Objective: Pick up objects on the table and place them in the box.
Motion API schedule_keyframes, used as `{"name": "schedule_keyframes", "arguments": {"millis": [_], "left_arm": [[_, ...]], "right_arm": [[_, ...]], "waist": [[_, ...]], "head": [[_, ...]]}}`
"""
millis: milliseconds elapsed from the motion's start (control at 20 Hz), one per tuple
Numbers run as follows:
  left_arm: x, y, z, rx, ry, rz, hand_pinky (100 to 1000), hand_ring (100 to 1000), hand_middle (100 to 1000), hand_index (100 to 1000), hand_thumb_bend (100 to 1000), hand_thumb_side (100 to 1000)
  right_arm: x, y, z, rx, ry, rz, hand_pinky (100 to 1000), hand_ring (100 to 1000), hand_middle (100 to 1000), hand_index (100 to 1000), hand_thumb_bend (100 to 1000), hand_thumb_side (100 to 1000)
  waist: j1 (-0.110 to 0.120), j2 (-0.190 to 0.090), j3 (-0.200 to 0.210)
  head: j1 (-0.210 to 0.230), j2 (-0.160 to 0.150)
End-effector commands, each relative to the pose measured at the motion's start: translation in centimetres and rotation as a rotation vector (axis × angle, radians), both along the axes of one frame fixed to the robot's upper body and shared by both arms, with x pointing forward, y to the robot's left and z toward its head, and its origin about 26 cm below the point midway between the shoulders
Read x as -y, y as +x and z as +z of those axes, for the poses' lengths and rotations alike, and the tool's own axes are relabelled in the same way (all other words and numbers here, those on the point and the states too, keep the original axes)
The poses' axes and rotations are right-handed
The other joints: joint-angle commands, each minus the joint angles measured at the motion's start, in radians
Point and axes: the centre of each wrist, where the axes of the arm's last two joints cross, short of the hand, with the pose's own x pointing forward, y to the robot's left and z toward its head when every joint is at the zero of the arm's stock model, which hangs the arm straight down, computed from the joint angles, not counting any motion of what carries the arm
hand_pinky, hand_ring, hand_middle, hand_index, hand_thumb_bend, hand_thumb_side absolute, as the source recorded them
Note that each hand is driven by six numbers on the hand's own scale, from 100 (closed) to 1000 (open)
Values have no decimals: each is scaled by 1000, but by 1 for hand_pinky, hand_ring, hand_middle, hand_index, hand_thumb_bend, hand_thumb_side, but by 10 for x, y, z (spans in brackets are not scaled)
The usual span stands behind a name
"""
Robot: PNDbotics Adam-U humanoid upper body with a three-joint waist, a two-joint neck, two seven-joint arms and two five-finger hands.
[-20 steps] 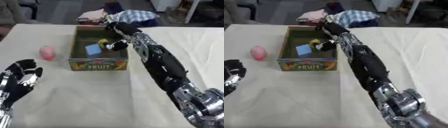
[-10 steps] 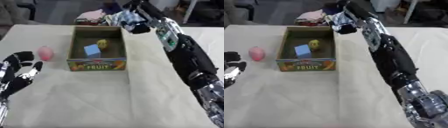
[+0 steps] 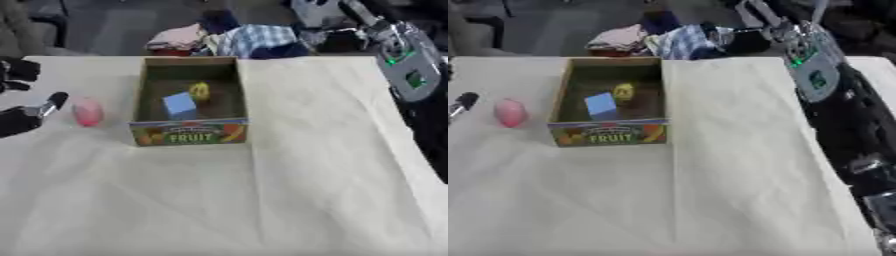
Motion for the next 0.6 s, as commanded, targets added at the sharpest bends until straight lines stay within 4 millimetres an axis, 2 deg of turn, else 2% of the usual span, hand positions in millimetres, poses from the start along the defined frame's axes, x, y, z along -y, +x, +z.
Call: {"name": "schedule_keyframes", "arguments": {"millis": [50,250,600], "left_arm": [[-32,8,13,-69,182,40,734,731,668,763,595,244],[-40,23,13,-136,323,38,731,726,676,768,658,249],[-23,48,-6,-239,440,-4,728,719,681,768,713,269]], "right_arm": [[6,-9,20,32,-7,24,690,735,764,874,182,424],[9,-15,18,13,3,38,690,735,762,875,173,431],[9,-17,15,-12,26,52,687,730,757,875,145,447]], "waist": [[4,-18,-9],[6,-19,-22],[2,-18,-34]], "head": [[12,4],[18,11],[22,16]]}}
